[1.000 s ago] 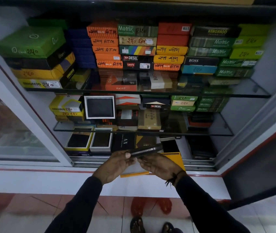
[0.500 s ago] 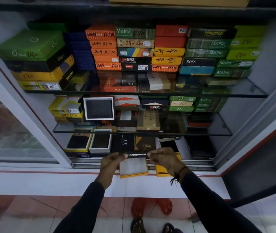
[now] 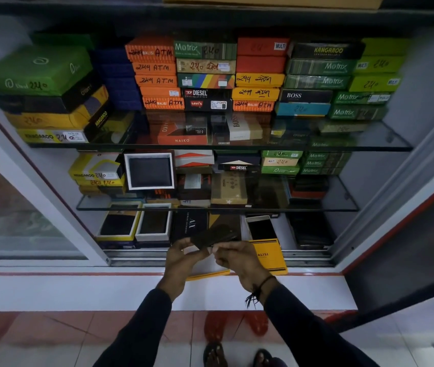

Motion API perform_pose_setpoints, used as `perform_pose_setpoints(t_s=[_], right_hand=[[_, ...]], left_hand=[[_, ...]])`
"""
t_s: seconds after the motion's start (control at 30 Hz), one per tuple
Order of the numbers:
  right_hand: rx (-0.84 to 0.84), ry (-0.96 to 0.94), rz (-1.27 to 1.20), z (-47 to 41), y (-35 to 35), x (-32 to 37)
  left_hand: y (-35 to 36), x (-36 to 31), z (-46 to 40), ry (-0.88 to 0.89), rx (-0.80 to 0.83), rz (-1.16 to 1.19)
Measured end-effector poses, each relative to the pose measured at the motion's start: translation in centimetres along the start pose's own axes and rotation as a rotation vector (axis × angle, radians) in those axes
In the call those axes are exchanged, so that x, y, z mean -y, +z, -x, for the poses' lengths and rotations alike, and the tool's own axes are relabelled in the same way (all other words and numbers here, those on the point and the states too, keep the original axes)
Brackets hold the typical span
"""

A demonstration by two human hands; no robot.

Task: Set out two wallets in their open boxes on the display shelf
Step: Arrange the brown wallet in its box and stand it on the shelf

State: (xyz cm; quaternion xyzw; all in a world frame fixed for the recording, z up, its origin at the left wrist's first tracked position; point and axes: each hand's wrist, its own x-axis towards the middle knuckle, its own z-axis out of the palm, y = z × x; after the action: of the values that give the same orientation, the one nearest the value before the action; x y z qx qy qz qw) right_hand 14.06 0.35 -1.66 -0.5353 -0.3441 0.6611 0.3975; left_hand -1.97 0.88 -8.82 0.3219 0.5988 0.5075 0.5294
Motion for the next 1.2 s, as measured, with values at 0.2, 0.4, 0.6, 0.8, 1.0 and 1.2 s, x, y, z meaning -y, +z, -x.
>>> perform_pose_setpoints(t_s=[0.2, 0.4, 0.6, 0.8, 1.0, 1.2], right_hand=[[-0.061, -0.074, 0.193, -1.2, -4.5, 1.9], [-0.018, -0.071, 0.155, -2.9, -6.5, 2.6], [0.120, 0.053, -0.001, -4.6, -7.2, 1.2], [0.379, 0.196, -0.176, -3.8, -5.1, -0.9], [0.343, 0.160, -0.378, -4.0, -4.6, -1.6], [0.248, 0.249, 0.026, -4.3, -6.1, -0.5]], left_hand=[[-2.9, -1.6, -0.6, 0.027, 0.072, -0.001], [-3.1, -1.7, -0.4, -0.085, 0.297, 0.217], [-3.9, -0.4, 0.5, -0.169, 0.372, 0.456], [-1.5, -2.5, 2.2, -0.100, 0.612, 0.288], [-1.7, -3.4, 1.4, -0.063, 0.608, 0.127], [-4.4, -3.1, -0.2, -0.003, 0.464, -0.016]])
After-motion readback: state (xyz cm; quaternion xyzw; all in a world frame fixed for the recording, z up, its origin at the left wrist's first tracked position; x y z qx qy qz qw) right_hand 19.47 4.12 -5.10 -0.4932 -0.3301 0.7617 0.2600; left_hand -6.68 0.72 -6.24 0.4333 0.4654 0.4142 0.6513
